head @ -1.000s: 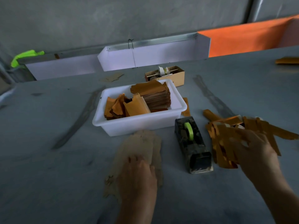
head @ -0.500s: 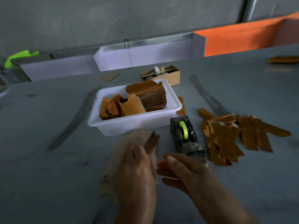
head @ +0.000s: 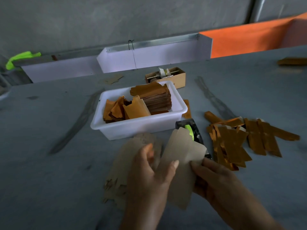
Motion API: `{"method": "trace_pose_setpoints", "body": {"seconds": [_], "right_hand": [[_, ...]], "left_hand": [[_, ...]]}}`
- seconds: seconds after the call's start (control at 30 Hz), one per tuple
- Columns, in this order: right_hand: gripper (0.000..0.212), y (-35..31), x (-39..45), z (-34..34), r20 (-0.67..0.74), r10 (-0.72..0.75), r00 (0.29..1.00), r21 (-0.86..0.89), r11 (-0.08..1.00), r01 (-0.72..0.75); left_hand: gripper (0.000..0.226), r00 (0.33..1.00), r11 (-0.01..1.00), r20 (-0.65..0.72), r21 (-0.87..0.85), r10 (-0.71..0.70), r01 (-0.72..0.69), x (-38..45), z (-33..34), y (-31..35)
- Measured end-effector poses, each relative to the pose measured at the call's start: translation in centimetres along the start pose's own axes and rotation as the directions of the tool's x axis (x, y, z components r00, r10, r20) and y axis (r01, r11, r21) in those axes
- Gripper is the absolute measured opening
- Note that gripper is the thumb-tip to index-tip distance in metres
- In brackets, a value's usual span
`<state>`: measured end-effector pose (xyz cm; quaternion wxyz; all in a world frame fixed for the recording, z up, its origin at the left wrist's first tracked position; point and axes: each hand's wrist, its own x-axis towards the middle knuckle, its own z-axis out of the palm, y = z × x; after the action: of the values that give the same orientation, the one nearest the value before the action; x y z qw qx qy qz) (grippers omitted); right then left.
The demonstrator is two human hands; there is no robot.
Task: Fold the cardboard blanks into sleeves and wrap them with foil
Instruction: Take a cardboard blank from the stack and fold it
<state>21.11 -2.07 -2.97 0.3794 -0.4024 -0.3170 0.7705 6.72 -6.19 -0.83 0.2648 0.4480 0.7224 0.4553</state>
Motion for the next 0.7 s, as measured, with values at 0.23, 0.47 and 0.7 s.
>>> {"method": "trace_pose_setpoints", "body": {"seconds": [0.23,0.47,0.7], "right_hand": [[0.036,-0.5,-0.7,-1.3,0.022,0.012,1.0,-0.205,0.979,-0.007],[0.012,-0.6,-0.8,-1.1,-0.066,-0.122,0.99,-0.432,0.898,0.082],[0.01,0.1,-1.5,-1.1,-0.11,-0.254,0.961,-0.619,0.774,0.133]], "left_hand": [[0.026,0.902,0.922,0.378,-0.231,-0.211,0.312,0.2,0.1,0.2],[0.019,0.939,0.943,0.273,-0.198,-0.208,0.267,0.1,1.4,0.1],[0.03,0.944,0.961,0.29,-0.179,-0.154,0.212,0.0,1.9,-0.5]]}}
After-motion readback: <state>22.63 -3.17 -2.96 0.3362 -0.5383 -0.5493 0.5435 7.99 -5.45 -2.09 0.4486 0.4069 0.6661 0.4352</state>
